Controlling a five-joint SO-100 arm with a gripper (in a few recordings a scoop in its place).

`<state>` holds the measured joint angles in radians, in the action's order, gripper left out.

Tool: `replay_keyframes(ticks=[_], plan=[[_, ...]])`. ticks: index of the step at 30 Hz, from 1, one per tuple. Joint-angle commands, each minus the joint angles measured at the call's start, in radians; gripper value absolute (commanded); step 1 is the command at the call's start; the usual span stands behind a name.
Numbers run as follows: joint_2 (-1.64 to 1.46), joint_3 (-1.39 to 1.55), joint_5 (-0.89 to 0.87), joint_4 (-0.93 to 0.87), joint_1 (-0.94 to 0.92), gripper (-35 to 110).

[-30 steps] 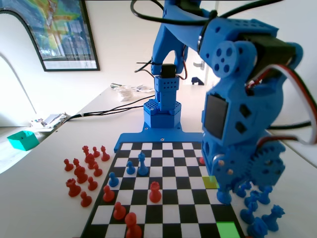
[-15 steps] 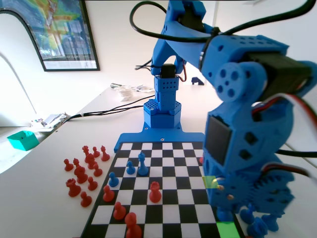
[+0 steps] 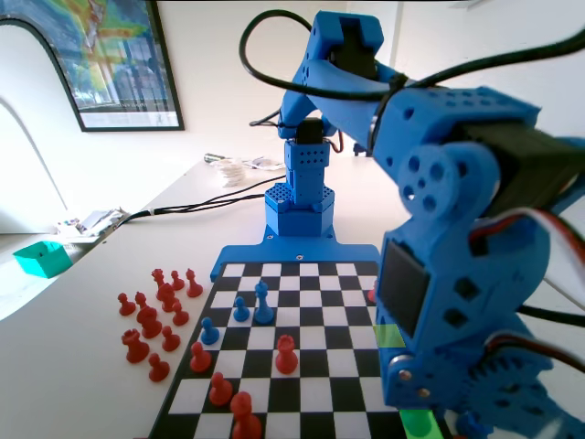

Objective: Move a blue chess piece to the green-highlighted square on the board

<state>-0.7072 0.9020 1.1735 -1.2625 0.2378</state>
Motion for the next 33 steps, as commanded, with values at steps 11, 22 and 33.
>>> replay_keyframes(ticks=[11,22,33], plan=[[-0.026,-0.054,-0.014,0.037,0.015,1],[-0.021,-0.051,-0.029,0.043,0.029,2],[-0.020,-0.071,-0.052,0.037,0.031,16]])
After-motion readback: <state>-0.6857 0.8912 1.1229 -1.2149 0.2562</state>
